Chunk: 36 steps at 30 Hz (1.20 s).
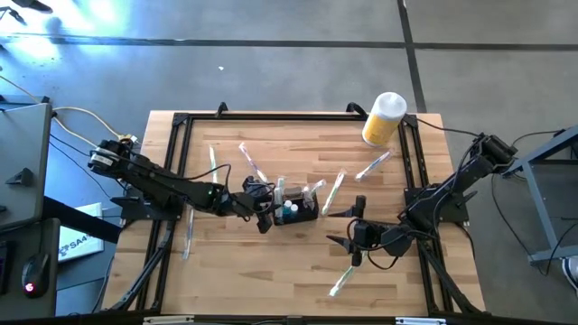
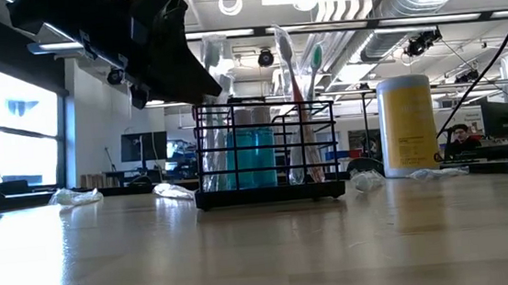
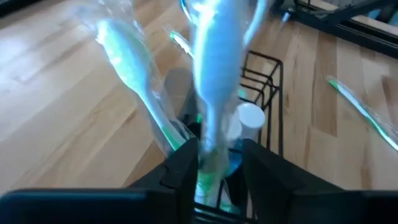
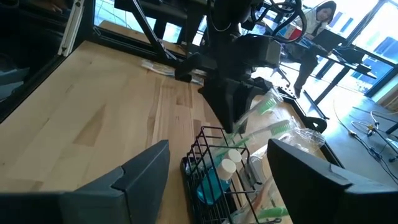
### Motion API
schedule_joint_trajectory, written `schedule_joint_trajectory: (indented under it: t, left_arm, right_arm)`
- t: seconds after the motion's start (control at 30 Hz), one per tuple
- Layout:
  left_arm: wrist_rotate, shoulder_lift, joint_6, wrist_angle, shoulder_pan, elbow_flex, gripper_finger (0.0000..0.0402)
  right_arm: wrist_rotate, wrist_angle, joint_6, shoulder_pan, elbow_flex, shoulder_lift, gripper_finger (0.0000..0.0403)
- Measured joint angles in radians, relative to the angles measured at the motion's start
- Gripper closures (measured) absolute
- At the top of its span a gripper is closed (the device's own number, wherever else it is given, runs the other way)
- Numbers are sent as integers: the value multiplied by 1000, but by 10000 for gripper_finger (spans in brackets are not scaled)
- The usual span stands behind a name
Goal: Pick & Place toothbrushing station
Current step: Put the green toothbrush into the black mesh organizer
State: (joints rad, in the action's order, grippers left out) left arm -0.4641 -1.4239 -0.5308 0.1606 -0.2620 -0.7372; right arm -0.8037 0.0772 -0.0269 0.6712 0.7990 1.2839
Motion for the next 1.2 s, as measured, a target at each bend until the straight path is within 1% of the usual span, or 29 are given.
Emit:
schedule_joint_trajectory:
  t: [0.13, 0.23, 0.33, 0.53, 0.67, 0.77, 0.87, 1.07, 1.2]
  left_arm:
    - [19, 2, 0, -14, 0, -1, 240]
    - [21, 25, 3, -81, 0, -21, 223]
    - [21, 49, 7, -131, 0, -42, 218]
    - [22, 66, 44, -157, 0, -90, 218]
    - [27, 75, 74, -288, 0, -161, 217]
    - [-46, 88, 49, -468, -4, -229, 217]
    - [-119, 88, 16, -607, -9, -305, 217]
    - [-186, 88, -70, -798, -21, -418, 217]
    - [-250, 88, -179, -995, -19, -475, 217]
  right_arm:
    - [0, -2, 0, 0, 0, 0, 140]
    - [0, -2, -1, 0, 0, 0, 140]
    - [0, -3, -2, 0, 0, 0, 140]
    - [0, -12, 2, 0, 0, 0, 140]
    - [3, -14, 4, 0, 0, 0, 140]
    - [28, -14, 4, 0, 0, 0, 140]
    - [53, -18, 4, 0, 0, 0, 140]
    - [55, -23, 1, 0, 0, 0, 140]
    - [55, -23, 0, 0, 0, 0, 140]
